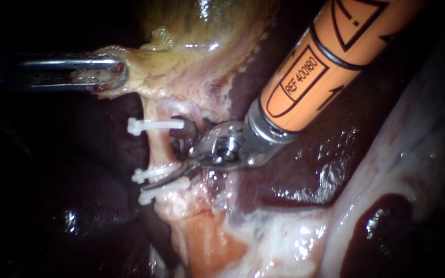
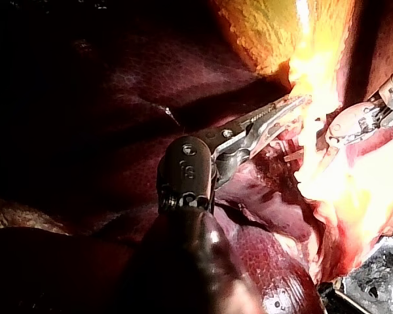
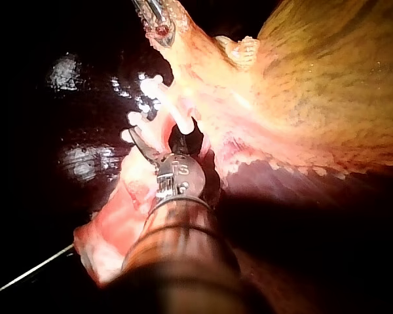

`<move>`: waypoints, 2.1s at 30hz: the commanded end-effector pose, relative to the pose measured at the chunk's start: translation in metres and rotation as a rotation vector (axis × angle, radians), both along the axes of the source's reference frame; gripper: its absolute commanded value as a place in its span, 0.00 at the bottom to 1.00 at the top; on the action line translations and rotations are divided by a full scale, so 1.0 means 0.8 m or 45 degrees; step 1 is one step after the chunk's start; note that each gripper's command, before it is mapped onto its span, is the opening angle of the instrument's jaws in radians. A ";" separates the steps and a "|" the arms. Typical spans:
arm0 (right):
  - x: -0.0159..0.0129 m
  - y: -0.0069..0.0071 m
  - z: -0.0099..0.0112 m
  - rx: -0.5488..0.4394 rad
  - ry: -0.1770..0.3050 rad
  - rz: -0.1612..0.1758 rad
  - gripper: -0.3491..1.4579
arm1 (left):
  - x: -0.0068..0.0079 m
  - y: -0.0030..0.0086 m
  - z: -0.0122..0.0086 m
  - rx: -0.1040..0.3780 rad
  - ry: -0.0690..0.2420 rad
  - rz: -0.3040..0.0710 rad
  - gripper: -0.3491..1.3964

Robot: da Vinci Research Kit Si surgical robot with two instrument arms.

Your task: Go to the cutting position left tube

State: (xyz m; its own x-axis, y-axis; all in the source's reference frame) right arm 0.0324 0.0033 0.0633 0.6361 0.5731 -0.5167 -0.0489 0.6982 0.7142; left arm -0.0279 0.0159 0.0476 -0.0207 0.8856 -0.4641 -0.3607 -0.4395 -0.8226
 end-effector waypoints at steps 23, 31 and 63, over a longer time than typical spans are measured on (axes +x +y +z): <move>-0.0047 0.0035 -0.0032 0.091 0.218 0.096 0.99 | 0.0009 0.0001 0.0003 0.000 -0.003 0.005 0.00; -0.0028 0.0031 -0.0024 0.164 0.273 0.065 0.99 | 0.0008 0.0001 0.0003 0.000 -0.003 0.005 0.00; 0.0019 0.0003 -0.0097 0.345 0.596 0.054 0.99 | 0.0012 0.0006 0.0012 0.000 -0.004 0.006 0.00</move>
State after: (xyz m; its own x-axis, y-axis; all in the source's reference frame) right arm 0.0339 0.0034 0.0552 0.3468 0.7479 -0.5660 0.2990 0.4838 0.8225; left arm -0.0270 0.0164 0.0485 -0.0237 0.8853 -0.4644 -0.3561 -0.4415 -0.8236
